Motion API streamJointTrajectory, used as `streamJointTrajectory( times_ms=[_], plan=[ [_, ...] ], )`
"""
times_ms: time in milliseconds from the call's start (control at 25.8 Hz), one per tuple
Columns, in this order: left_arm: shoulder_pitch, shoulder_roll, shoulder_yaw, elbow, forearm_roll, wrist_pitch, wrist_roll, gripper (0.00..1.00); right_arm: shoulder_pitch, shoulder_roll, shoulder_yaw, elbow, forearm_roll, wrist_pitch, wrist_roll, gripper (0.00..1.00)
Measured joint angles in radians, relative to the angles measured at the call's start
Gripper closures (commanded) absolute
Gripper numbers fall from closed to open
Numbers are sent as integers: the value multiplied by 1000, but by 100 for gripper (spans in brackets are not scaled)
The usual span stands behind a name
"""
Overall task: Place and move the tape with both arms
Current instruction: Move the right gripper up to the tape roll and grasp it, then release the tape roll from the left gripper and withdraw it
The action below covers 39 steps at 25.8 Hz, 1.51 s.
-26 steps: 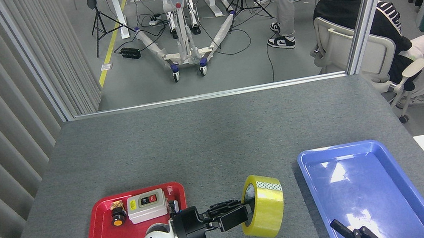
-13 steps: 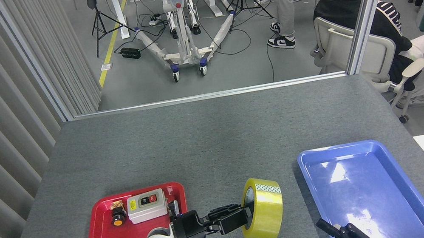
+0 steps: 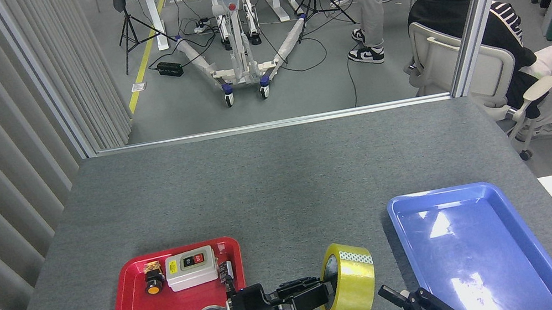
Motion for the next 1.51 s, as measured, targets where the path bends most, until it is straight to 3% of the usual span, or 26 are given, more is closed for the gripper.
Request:
streamJointTrajectory(
  times_ms=[77,271,426,504,581,813,891,930,1162,1356,1511],
  plan=[
    [0,0,-2,0,-2,0,0,100,0,3,7,1,2,1,2,15],
    [0,2,-5,-1,-13,0,0,100,0,8,20,1,9,1,12,25],
    [1,1,-6,-1,-16,0,0,100,-1,10,23,1,12,1,13,45],
    [0,0,-6,-1,-16,-1,0,79,-1,10,22,1,12,2,13,57],
    [1,0,-6,-2,-16,-6,-1,67,-1,8,21,1,12,3,14,69],
    [-1,3,-6,-4,-17,6,11,27,0,6,20,1,14,-15,19,83],
    [-1,2,-6,-5,-17,4,11,5,0,8,20,1,14,-14,15,87],
    [-2,5,-5,-6,-16,4,11,2,0,8,19,1,14,-14,14,88],
    [-4,53,0,-26,-8,0,22,2,5,8,10,1,15,-11,9,90],
    [24,143,2,-117,-16,48,62,2,15,6,-39,1,15,-1,8,92],
    [43,242,25,-184,-41,97,192,7,22,-1,-87,6,14,138,56,98]
  ],
)
